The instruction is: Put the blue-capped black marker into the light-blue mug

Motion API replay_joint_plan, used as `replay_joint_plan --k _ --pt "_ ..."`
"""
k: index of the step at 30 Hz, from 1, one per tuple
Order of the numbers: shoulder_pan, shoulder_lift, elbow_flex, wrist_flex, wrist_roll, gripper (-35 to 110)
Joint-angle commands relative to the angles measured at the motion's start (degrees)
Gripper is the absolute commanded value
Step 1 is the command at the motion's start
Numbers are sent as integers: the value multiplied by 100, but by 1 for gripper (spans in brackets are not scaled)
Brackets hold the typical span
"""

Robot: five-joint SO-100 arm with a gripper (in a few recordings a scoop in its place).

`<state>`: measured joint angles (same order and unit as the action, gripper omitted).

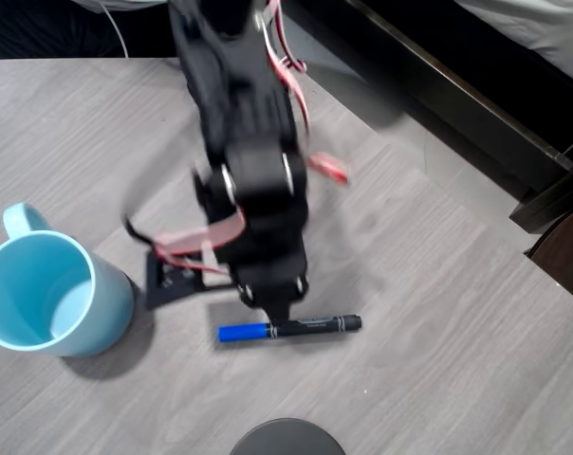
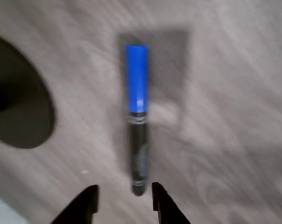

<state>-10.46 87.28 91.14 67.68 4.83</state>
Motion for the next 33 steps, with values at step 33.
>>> replay_joint_plan --k 33 --pt "-123 -1529 -343 -589 114 0"
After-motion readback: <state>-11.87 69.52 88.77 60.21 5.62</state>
